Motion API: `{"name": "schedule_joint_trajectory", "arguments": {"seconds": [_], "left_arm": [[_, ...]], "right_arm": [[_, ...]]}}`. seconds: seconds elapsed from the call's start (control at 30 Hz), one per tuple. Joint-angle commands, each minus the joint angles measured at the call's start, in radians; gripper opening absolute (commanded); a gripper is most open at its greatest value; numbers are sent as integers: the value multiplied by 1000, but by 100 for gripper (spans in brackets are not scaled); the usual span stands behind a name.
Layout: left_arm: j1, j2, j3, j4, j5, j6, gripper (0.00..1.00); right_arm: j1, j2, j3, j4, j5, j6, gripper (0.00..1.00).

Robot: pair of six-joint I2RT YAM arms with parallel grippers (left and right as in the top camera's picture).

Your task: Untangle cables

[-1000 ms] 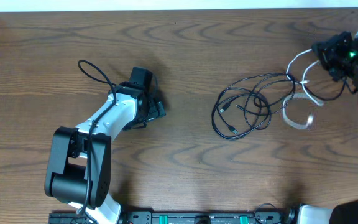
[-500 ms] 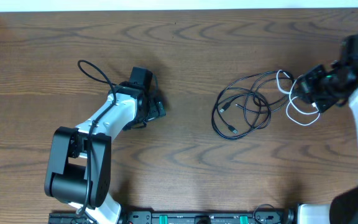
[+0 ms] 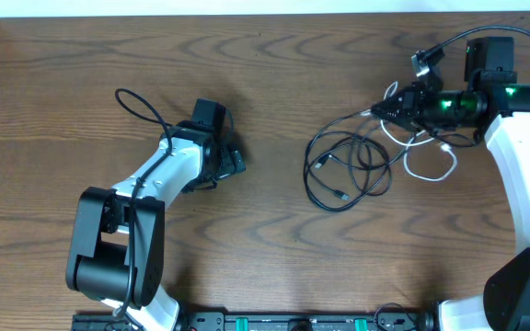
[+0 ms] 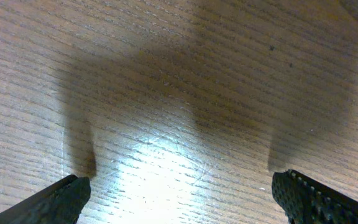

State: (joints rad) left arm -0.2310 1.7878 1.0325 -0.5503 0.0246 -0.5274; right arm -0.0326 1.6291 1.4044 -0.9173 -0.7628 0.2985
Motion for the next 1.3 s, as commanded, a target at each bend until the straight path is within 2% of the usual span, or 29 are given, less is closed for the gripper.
{"name": "schedule_joint_trajectory", "arguments": {"seconds": [0.0,0.03,0.07,0.13,0.23,0.4,0.47,0.5,0.6,0.87,1.07,1.1,1.13,1.17,1.27], "left_arm": [[-2,4,16,-3,-6,-2,100],[-2,4,16,-3,-6,-2,100],[-2,4,16,-3,-6,-2,100],[-2,4,16,-3,-6,-2,100],[-2,4,16,-3,-6,-2,100],[-2,4,16,-3,-6,-2,100],[-2,4,16,-3,-6,-2,100],[-2,4,16,-3,-6,-2,100],[-2,4,16,-3,-6,-2,100],[-2,4,16,-3,-6,-2,100],[-2,4,16,-3,-6,-2,100],[-2,4,16,-3,-6,-2,100],[-2,4,16,-3,-6,-2,100],[-2,4,16,-3,-6,-2,100],[-2,4,16,-3,-6,-2,100]], "right_arm": [[18,6,-2,-64,663,241,1],[30,18,-6,-91,821,304,1],[38,31,-8,-116,886,344,1],[48,65,-8,-166,897,406,1],[50,161,-8,-251,793,405,1],[78,207,-7,-292,585,257,1],[105,180,-2,-288,509,195,1],[132,141,3,-289,411,114,1],[159,43,24,-312,319,42,1],[164,-217,179,-299,334,54,1],[164,-240,185,-249,390,98,2],[166,-230,180,-259,461,98,8],[167,-212,164,-260,511,99,23],[167,-201,155,-256,514,111,32],[179,-144,123,-253,514,172,52]]}}
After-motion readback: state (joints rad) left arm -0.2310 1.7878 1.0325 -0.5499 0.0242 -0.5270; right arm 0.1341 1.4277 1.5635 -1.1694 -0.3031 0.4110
